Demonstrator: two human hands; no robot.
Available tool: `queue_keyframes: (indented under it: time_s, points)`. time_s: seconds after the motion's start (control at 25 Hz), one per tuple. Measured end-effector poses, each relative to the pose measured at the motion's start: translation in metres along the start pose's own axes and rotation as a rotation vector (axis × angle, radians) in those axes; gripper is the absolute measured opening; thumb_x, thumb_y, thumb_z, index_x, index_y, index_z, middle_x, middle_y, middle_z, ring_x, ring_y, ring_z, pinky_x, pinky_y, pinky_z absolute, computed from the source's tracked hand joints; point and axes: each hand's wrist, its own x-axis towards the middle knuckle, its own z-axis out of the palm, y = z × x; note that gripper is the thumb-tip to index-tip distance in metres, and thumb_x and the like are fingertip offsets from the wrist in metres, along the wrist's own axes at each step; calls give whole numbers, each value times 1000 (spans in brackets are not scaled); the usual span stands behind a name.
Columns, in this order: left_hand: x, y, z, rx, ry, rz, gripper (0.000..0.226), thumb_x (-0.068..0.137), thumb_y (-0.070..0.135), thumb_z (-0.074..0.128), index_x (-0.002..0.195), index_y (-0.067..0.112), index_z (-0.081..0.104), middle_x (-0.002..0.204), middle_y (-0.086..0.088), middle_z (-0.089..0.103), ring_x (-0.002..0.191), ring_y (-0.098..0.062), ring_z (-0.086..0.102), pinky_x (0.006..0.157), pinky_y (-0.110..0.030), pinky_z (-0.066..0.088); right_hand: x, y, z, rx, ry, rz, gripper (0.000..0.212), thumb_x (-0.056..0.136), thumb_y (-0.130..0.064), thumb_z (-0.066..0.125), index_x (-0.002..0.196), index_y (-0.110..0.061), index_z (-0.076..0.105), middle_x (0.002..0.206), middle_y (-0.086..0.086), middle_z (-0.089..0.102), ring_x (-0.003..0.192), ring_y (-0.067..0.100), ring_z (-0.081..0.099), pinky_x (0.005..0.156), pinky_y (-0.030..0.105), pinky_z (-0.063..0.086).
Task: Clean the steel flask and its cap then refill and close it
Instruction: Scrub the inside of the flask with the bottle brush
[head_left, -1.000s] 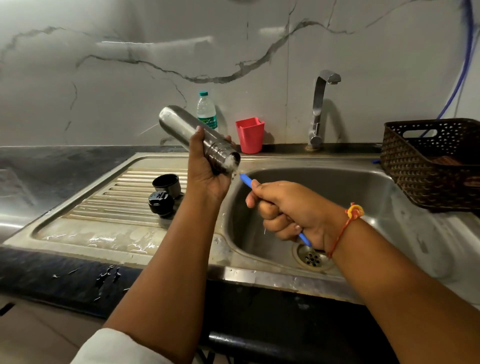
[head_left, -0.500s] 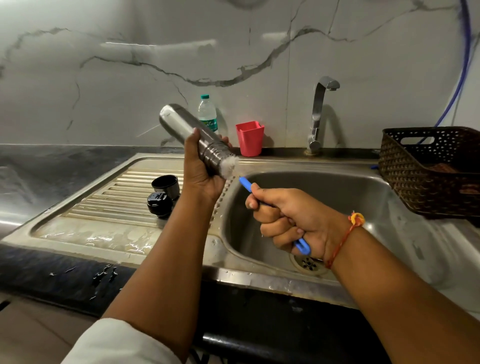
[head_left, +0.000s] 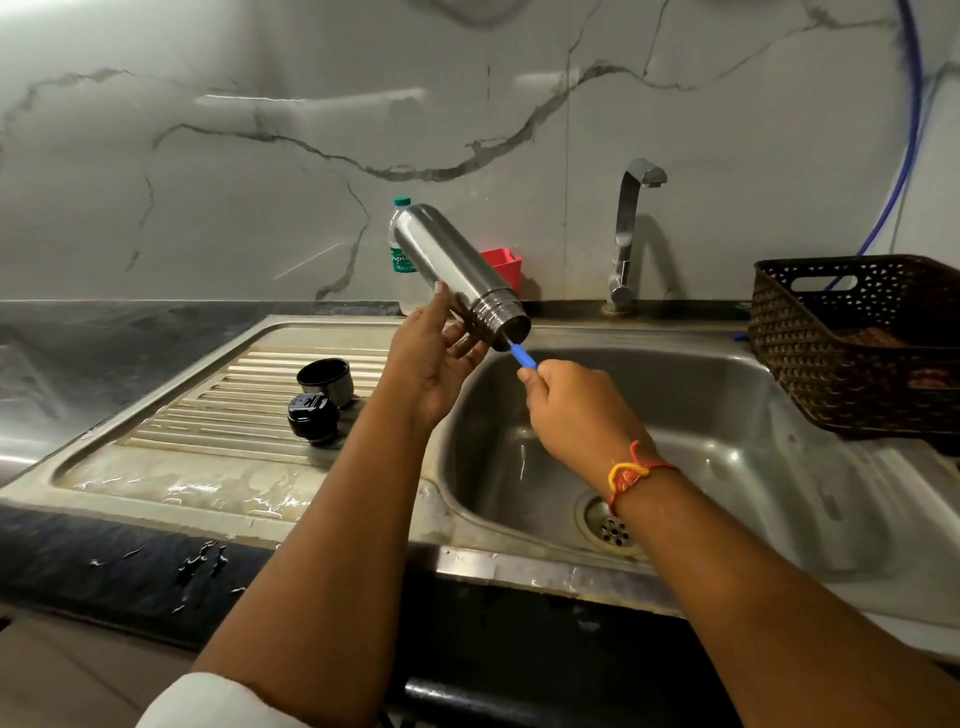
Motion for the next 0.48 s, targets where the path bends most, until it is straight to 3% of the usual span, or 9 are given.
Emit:
queue_keyframes:
  time_s: [0.12,0.28,0.36,0.48]
  points:
    - [-1,0,3,-92,-30,-65,66,90,56,66,133,9,50,123,-22,65,109,-34,69,97,-53,56,4,8,-2,-176,-27,-8,38,102,-46,37,71,-24,43,69,0,52,63,22,52,51,32,31]
    - [-1,-5,5,-279,103,-24,77,79,53,80,132,6,48,119,-20,66,101,-32,72,91,-50,60,4,3,6,-143,-125,-96,45,101,-48,39,66,-22,47,65,-2,52,65,23,53,52,32,32]
    - [0,-3,2,-298,150,-13,70,79,47,83,124,5,49,109,-17,66,93,-28,71,89,-44,61,-1,-4,5,81,-253,-55,44,102,-45,41,73,-18,58,59,-3,51,55,19,50,50,29,34]
    - [-1,14,-8,-465,83,3,59,85,35,80,124,3,49,91,-16,62,76,-24,66,74,-35,62,-13,-10,-12,634,-541,167,41,103,-44,40,88,-12,60,54,-4,36,42,9,27,38,19,22]
